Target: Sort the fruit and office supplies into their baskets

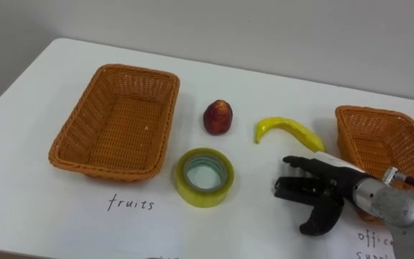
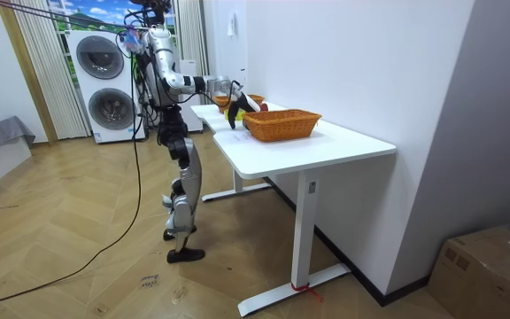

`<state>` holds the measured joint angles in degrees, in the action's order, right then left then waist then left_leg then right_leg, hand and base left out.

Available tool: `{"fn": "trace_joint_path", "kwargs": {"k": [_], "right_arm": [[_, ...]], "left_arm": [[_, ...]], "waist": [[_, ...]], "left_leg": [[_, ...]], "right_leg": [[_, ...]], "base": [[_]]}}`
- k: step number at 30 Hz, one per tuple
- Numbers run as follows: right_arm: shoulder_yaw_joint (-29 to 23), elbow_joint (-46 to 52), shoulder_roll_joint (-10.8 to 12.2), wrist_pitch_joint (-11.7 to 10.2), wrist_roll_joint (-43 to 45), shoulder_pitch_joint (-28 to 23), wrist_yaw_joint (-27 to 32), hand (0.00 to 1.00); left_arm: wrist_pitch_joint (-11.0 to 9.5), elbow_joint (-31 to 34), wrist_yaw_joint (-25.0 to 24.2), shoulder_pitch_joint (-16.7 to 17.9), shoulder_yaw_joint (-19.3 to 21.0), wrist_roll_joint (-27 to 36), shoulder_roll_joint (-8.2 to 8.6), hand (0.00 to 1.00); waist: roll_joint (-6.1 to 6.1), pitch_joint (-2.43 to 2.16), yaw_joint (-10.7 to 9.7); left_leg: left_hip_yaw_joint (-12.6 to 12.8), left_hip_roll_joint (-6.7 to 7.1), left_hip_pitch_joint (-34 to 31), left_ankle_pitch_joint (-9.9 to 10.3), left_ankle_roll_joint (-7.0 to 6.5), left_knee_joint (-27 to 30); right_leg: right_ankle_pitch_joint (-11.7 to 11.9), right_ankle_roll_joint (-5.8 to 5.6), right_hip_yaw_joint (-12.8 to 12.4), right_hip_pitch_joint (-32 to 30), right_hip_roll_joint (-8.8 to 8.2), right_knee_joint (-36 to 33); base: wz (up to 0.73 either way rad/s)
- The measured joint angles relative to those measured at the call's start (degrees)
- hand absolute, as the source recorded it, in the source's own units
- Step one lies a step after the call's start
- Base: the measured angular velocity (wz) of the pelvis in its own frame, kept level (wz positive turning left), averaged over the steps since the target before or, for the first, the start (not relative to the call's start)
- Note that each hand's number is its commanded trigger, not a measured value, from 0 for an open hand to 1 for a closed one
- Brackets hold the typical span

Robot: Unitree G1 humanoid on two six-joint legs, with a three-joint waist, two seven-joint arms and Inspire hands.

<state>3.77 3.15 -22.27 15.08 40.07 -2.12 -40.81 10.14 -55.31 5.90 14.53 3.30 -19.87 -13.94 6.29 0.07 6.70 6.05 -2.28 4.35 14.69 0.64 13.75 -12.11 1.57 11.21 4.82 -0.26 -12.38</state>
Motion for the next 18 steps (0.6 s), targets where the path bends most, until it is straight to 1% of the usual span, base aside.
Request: {"fn": "trace_joint_path", "kwargs": {"k": [7,10,18], "right_arm": [[0.7,-0.5,0.1,0.2,1.2,0.8,0.1,0.00],[1.2,-0.5,0.2,0.8,1.7,1.1,0.2,0.00],[2.4,-1.3,0.2,1.3,3.0,1.6,0.7,0.00]], "left_arm": [[0.0,0.0,1.5,-0.1,-0.2,0.1,0.02,0.00],[0.0,-0.2,2.5,-0.1,-0.3,0.1,0.10,0.00],[0.0,-1.7,2.7,-0.6,-0.7,0.6,0.07,0.00]], "waist": [[-0.04,-0.03,0.0],[-0.04,-0.03,0.0],[-0.02,-0.04,0.1]], "left_leg": [[-0.1,0.00,0.1,0.0,-0.03,-0.1],[-0.1,0.00,0.1,0.0,-0.03,-0.1],[-0.1,-0.01,0.0,0.0,-0.05,-0.1]], "right_leg": [[0.1,-0.01,0.0,0.2,0.04,0.0],[0.1,-0.01,0.1,0.2,0.03,0.0],[0.4,-0.02,0.2,0.4,0.12,0.7]], "base": [[0.00],[0.00],[0.00]]}}
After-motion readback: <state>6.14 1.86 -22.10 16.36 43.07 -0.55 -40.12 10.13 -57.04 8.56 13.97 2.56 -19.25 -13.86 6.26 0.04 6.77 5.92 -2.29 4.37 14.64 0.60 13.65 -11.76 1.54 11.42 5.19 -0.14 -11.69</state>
